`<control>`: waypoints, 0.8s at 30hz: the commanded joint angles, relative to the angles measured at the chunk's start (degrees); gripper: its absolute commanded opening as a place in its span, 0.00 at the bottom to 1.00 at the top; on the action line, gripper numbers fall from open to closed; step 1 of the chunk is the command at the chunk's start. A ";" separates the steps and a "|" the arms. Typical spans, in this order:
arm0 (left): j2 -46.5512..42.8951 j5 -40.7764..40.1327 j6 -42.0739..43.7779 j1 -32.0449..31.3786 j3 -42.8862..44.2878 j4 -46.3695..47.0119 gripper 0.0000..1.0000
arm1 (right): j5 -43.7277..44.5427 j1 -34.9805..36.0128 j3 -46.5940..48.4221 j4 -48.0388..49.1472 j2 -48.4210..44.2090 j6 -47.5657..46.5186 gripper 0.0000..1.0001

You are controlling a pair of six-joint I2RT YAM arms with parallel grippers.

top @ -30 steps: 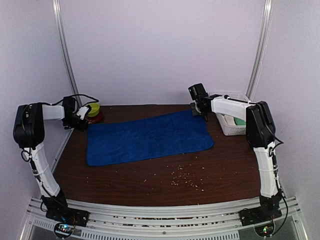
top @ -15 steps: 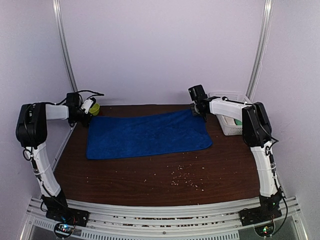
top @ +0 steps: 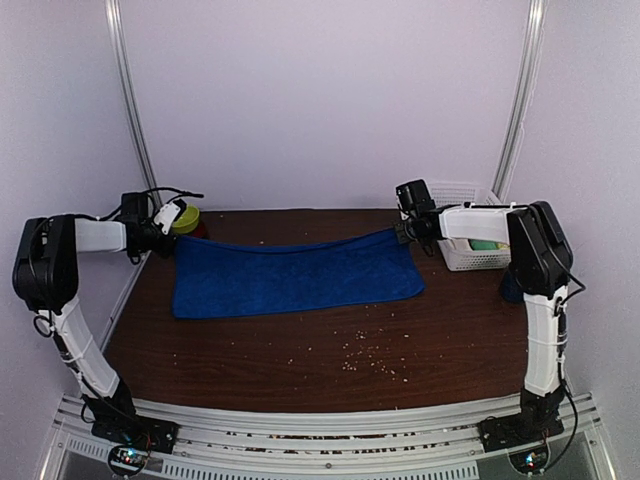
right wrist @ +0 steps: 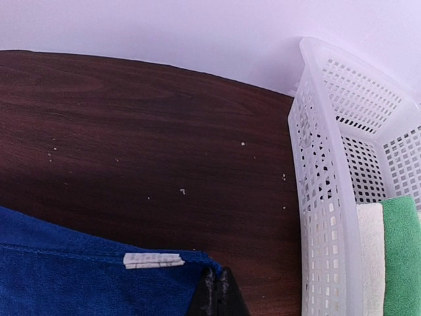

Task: Roll the towels
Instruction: Fold the towel at the center of the board.

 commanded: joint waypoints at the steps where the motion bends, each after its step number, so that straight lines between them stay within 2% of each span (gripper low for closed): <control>1: -2.77 3.70 1.44 1.64 -2.43 3.69 0.00 | -2.42 -1.07 -3.51 3.01 -3.83 -0.72 0.00; 24: -11.39 15.46 7.25 5.64 -13.60 1.12 0.00 | -9.56 -1.04 -19.14 4.96 -14.45 -3.02 0.00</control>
